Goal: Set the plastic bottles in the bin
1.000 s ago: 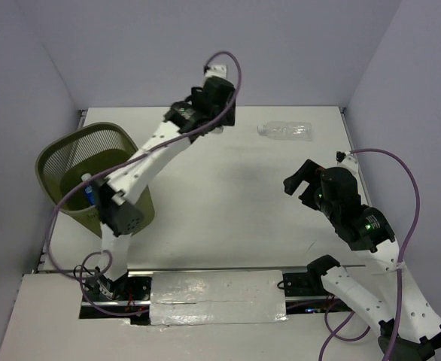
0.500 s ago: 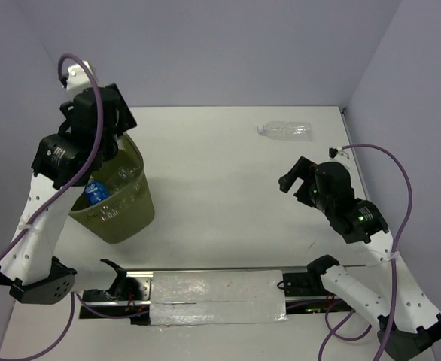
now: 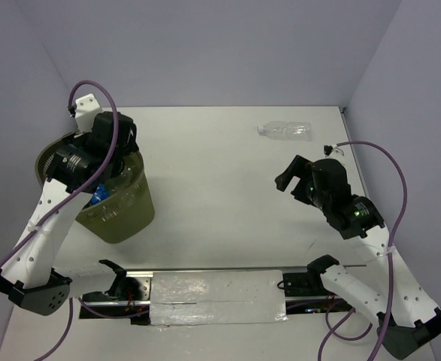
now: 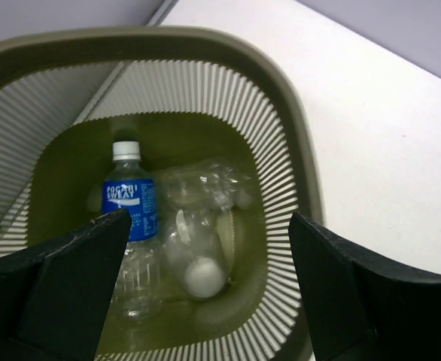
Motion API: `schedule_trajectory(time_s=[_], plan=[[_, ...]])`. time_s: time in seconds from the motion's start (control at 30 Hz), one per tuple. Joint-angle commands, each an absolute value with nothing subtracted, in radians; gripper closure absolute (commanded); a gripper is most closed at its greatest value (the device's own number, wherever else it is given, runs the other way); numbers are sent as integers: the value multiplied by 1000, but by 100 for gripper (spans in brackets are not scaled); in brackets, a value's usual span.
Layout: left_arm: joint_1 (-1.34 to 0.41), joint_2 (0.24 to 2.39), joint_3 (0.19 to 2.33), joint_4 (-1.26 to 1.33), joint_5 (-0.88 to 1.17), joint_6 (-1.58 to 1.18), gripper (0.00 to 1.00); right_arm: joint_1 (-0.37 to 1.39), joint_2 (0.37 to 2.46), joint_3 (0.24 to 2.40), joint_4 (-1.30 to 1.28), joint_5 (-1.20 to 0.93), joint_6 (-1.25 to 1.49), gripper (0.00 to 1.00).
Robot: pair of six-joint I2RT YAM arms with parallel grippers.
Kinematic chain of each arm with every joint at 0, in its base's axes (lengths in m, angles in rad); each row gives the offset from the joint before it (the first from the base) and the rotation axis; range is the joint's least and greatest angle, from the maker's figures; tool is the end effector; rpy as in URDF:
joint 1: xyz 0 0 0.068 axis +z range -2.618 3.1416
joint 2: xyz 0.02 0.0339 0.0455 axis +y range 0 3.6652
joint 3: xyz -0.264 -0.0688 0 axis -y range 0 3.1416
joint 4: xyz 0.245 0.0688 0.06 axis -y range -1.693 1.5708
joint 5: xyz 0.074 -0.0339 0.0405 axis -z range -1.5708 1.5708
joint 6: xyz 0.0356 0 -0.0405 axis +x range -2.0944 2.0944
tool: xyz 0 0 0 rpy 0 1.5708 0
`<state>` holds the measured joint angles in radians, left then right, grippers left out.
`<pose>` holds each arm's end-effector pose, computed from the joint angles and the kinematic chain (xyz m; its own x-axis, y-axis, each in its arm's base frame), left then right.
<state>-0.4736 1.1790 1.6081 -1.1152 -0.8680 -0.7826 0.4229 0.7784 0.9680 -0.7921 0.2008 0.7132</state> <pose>0.1833 -0.0634 0.4525 -0.2372 -0.3906 -0.8895 -0.5611 0.8025 -0.2028 0.1406 0.0555 0.3423 -0.5559 0.4529 -0.6971 0.1473 0.8790 0.4536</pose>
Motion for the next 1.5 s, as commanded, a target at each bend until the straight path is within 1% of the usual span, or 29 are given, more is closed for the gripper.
schedule_trajectory(time_s=[0.0, 0.13, 0.2, 0.27, 0.33, 0.4, 0.43, 0.47, 0.5, 0.53, 0.57, 0.6, 0.63, 0.67, 0.73, 0.77, 0.87, 0.9, 1.0, 1.07, 1.1, 1.2, 1.47], plan=[[-472, 1198, 1672, -1002, -839, -717, 1, 420, 765, 980, -758, 209, 704, 0], [-520, 1242, 1756, -891, -752, -620, 1, 422, 755, 970, -767, 235, 719, 0], [-604, 1316, 1804, -867, -750, -588, 1, 422, 764, 973, -784, 284, 736, 0], [-658, 1398, 1903, -862, -683, -531, 1, 417, 802, 982, -778, 333, 781, 0], [-676, 1462, 1942, -861, -597, -514, 1, 402, 862, 1005, -761, 365, 801, 0], [-684, 1480, 1968, -855, -572, -497, 1, 368, 908, 1025, -712, 400, 807, 0], [-684, 1486, 1974, -851, -555, -491, 1, 344, 951, 1029, -687, 393, 805, 0], [-684, 1491, 1983, -851, -528, -483, 0, 263, 971, 1019, -613, 370, 808, 0], [-684, 1497, 2008, -867, -517, -479, 1, 217, 988, 1005, -562, 276, 818, 0], [-684, 1506, 2020, -877, -508, -476, 1, 163, 1008, 974, -452, 214, 827, 0], [-684, 1508, 2032, -888, -493, -477, 1, 88, 1059, 962, -399, 162, 845, 0], [-686, 1505, 2039, -900, -486, -480, 1, 69, 1096, 962, -355, 112, 853, 0], [-684, 1488, 2033, -896, -482, -480, 1, 60, 1138, 992, -310, 109, 856, 0], [-686, 1474, 2017, -884, -468, -477, 1, 46, 1241, 1020, -305, 112, 864, 0], [-686, 1418, 1956, -838, -460, -471, 0, 32, 1354, 1122, -308, 101, 877, 0], [-686, 1404, 1939, -825, -460, -468, 1, 25, 1453, 1152, -305, 92, 891, 0], [-686, 1381, 1925, -834, -480, -460, 1, 15, 1580, 1242, -269, 57, 928, 0], [-686, 1379, 1928, -842, -511, -471, 1, 8, 1659, 1267, -270, 48, 948, 0], [-686, 1352, 1899, -838, -508, -497, 1, 8, 1764, 1356, -265, 37, 1003, 0], [-686, 1322, 1876, -821, -483, -509, 1, 8, 1871, 1448, -291, 34, 1018, 0], [-686, 1306, 1856, -819, -470, -518, 1, 8, 1941, 1530, -319, 46, 1020, 0], [-686, 1278, 1829, -819, -468, -520, 1, 8, 2035, 1642, -399, 78, 1022, 0], [-686, 1262, 1798, -830, -515, -497, 1, 8, 2175, 1822, -495, 120, 1061, 0]])
